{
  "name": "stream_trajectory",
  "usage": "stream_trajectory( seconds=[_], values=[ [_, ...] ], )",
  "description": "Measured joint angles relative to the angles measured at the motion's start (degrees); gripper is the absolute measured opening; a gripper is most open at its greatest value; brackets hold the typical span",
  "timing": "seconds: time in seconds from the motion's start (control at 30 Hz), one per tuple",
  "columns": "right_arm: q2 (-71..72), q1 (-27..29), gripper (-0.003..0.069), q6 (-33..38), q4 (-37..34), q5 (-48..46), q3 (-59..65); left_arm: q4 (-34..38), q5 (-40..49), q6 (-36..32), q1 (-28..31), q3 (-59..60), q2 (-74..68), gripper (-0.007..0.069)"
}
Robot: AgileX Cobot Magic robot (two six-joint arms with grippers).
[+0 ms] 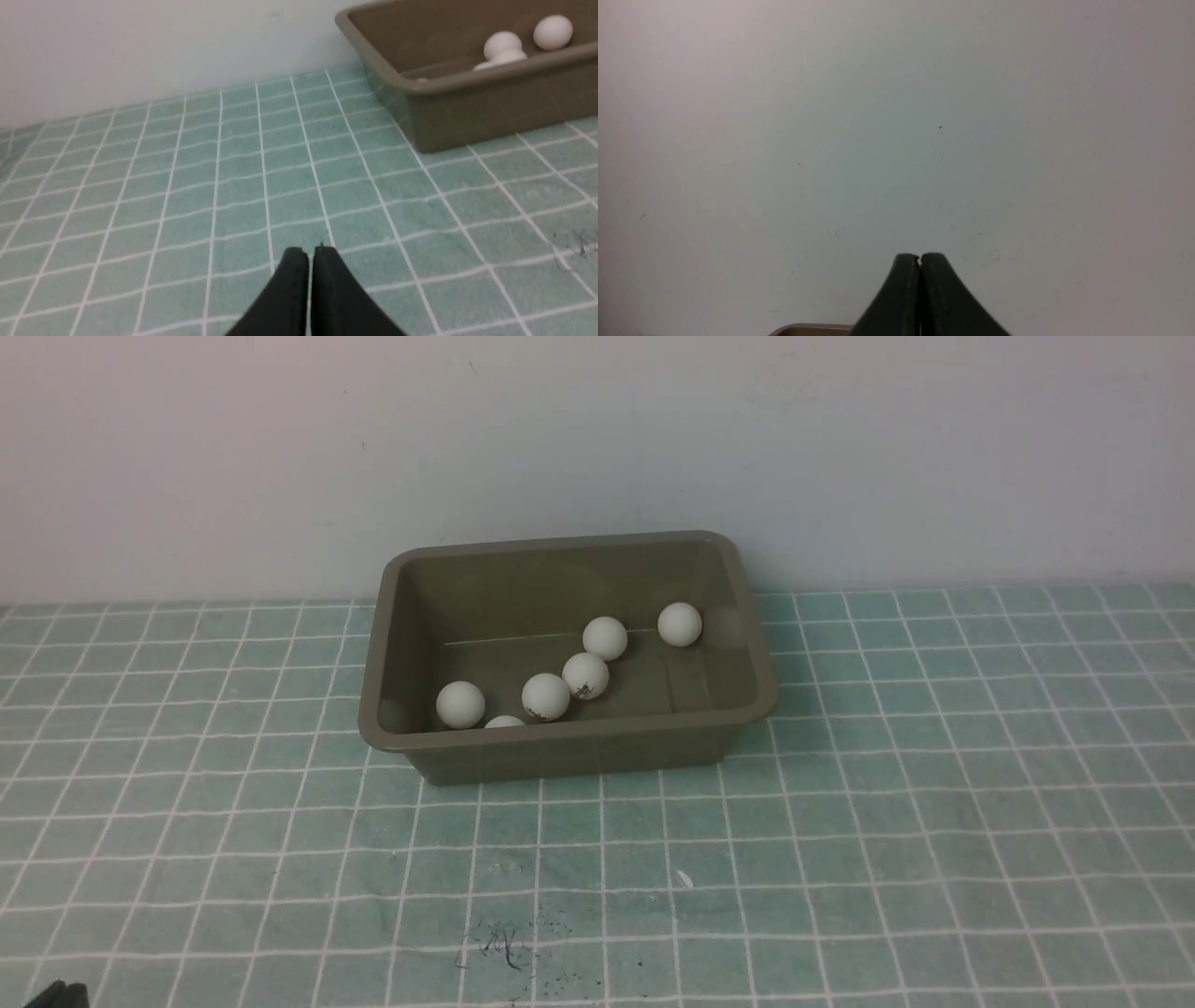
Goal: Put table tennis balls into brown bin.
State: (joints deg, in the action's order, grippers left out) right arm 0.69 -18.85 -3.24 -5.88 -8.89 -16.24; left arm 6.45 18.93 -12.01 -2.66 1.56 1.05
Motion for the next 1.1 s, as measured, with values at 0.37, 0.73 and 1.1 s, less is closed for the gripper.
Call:
stream_trajectory(
  seconds=[0.37, 0.73, 1.1],
  values=[
    [0.0, 0.0, -0.0015, 0.0, 0.0, 0.0, 0.0, 0.7, 2.1, 0.5, 0.0, 0.0, 0.0, -0.0005],
    [0.0, 0.0, -0.0015, -0.1, 0.0, -2.1, 0.0, 0.8, 2.1, 0.6, 0.0, 0.0, 0.0, -0.0005],
    [0.0, 11.9, -0.0015, 5.6, 3.7, -14.1, 9.1, 0.9, 2.1, 0.5, 0.0, 0.0, 0.0, -0.0005]
  ],
)
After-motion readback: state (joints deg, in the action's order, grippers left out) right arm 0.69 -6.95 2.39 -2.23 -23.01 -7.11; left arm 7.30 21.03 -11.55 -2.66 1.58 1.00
